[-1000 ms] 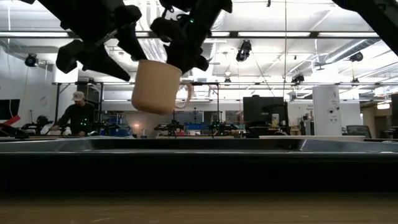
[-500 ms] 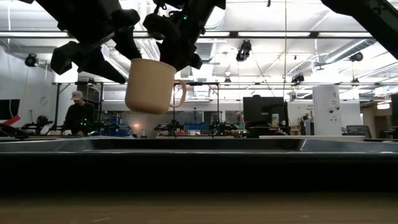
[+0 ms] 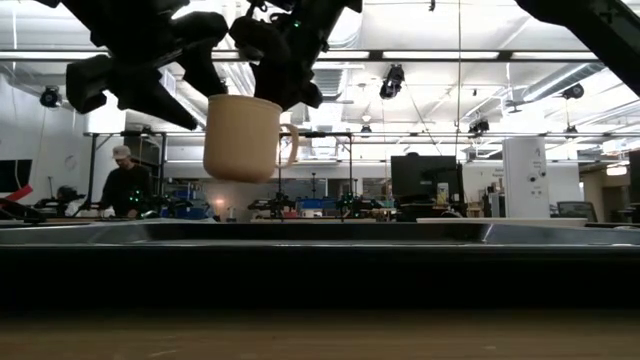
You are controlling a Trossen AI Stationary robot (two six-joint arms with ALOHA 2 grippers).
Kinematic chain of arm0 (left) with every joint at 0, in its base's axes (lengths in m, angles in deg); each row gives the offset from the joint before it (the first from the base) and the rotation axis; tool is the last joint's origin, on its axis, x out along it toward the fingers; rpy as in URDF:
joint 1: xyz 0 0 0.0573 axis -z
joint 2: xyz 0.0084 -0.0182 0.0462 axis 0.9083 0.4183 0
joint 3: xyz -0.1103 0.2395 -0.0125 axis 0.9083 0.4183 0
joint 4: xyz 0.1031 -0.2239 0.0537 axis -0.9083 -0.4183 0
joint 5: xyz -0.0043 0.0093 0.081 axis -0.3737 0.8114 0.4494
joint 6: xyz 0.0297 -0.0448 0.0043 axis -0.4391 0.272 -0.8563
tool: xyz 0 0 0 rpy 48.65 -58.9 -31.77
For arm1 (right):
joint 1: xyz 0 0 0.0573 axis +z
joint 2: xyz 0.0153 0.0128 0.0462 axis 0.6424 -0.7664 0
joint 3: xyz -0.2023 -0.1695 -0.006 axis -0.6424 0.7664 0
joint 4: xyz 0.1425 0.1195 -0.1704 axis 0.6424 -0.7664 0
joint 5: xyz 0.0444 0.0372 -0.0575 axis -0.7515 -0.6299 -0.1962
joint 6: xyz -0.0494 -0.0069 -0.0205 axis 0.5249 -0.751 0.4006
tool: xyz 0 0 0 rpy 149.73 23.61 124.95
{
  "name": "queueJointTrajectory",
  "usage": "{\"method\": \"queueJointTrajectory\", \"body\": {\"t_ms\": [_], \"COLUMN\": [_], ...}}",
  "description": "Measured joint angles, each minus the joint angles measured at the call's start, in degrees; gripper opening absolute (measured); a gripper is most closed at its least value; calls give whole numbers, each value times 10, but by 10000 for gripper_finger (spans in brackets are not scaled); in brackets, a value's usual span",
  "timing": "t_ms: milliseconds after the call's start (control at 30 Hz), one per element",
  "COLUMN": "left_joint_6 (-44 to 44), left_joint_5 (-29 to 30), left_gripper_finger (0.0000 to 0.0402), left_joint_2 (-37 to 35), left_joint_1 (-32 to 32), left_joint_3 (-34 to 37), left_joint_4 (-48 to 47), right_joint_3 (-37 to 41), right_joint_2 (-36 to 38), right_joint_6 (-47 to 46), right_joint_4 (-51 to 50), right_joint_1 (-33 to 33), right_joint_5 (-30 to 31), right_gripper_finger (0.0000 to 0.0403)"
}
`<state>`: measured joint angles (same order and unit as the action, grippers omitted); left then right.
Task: Set up tray
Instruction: Put the orange mug on the black tray
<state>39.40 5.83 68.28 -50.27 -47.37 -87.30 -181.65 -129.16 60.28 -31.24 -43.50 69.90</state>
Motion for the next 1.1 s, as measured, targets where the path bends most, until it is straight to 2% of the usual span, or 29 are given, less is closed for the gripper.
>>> {"method": "queueJointTrajectory", "body": {"t_ms": [233,333,433,567,600,800,1100], "left_joint_6": [0,-1,-1,-2,-1,14,83], "left_joint_5": [-5,-4,-2,-10,-11,-7,5], "left_gripper_finger": [188,162,113,25,16,4,0], "left_joint_2": [0,1,1,1,1,2,2], "left_joint_1": [1,1,1,1,1,1,-5], "left_joint_3": [-10,-10,-10,-10,-10,-9,-9], "left_joint_4": [2,4,8,8,6,0,-27], "right_joint_3": [-1,-1,-1,-1,-1,-2,-1], "right_joint_2": [0,0,0,0,1,8,42], "right_joint_6": [-2,-1,2,10,15,78,89], "right_joint_4": [10,15,17,26,29,35,39], "right_joint_1": [0,0,0,0,0,2,6], "right_joint_5": [-7,-20,-23,-23,-23,-26,-28], "right_gripper_finger": [9,9,9,13,16,54,139]}}
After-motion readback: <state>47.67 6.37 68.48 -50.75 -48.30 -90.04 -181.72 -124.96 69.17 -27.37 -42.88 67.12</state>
